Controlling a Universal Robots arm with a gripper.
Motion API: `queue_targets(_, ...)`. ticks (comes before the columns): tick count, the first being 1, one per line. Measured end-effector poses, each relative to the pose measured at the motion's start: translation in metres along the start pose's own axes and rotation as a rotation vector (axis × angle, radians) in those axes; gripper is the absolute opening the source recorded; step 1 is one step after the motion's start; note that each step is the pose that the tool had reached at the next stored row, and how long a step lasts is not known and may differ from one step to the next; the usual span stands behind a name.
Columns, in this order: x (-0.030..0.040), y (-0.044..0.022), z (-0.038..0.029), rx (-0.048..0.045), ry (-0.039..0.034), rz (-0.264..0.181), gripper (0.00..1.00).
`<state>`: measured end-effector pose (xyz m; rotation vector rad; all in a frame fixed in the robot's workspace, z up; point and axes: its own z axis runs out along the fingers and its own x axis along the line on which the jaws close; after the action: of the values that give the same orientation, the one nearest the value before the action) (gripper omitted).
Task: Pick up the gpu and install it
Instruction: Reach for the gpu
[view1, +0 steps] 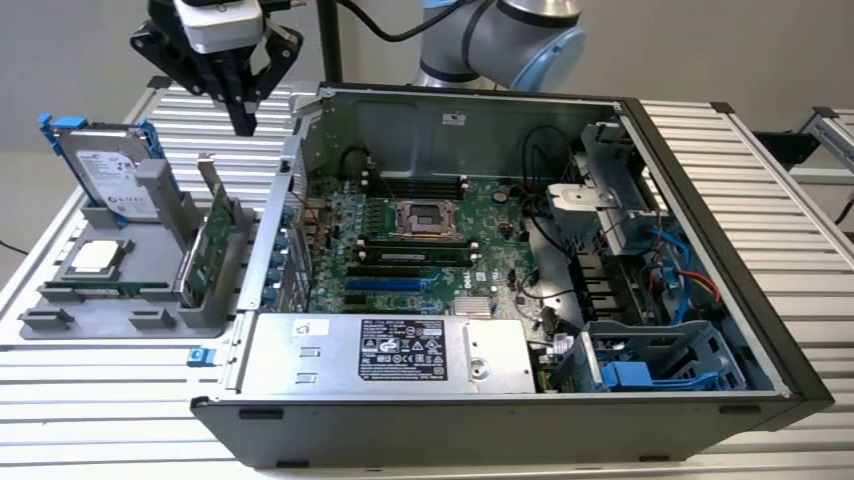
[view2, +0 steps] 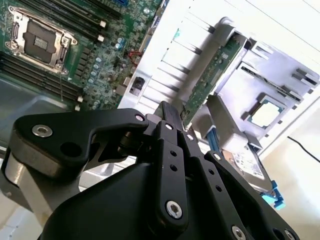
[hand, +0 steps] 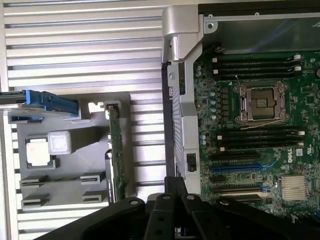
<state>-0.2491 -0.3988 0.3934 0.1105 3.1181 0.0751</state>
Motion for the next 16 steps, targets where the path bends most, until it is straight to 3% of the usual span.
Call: queue_targets(16,0.0209,-0.0015,-0.0005,0.0000,0.0001,0.000,0.00)
